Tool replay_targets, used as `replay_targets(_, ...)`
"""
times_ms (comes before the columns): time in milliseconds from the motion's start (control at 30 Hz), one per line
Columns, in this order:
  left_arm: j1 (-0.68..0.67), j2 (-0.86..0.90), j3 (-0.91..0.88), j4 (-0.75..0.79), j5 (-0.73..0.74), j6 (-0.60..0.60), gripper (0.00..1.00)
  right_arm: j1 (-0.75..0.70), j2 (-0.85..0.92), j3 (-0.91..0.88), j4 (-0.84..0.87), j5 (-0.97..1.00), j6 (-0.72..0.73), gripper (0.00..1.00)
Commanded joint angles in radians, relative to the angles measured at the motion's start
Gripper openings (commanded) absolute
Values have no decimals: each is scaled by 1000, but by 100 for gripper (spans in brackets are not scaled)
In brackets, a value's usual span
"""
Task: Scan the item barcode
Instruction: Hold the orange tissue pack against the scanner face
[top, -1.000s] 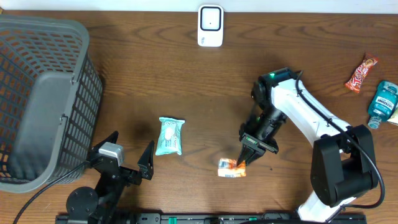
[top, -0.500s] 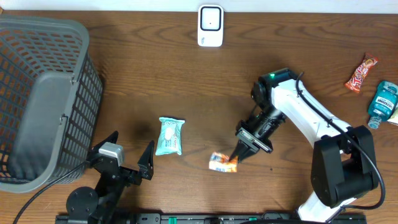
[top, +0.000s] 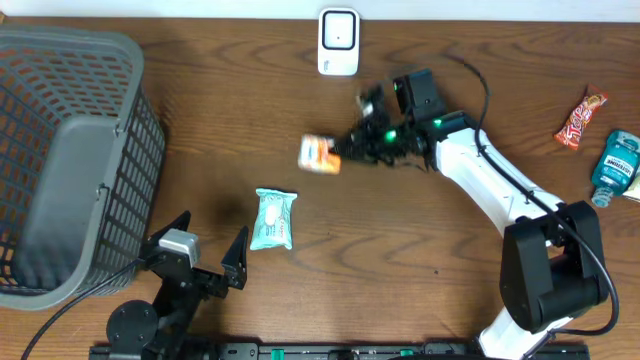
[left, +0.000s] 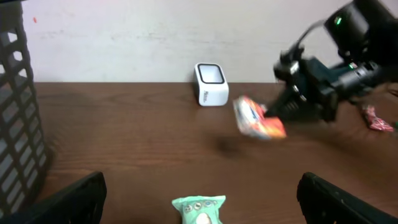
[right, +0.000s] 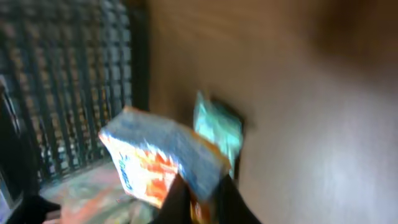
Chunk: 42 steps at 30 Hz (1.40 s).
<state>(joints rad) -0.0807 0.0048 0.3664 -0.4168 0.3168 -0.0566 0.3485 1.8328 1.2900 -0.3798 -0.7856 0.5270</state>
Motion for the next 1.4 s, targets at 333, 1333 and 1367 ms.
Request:
replay_targets(333,-4,-2,-1,2,12,-13,98,-8,67,4,703,699,-375,1)
replay_targets(1333,-4,-2,-1,2,12,-13,98,-12,686,474,1042,806,-375,1)
replay_targets(1367,-4,-2,-1,2,12,-13,98,-12,685,474,1045,805,-375,1)
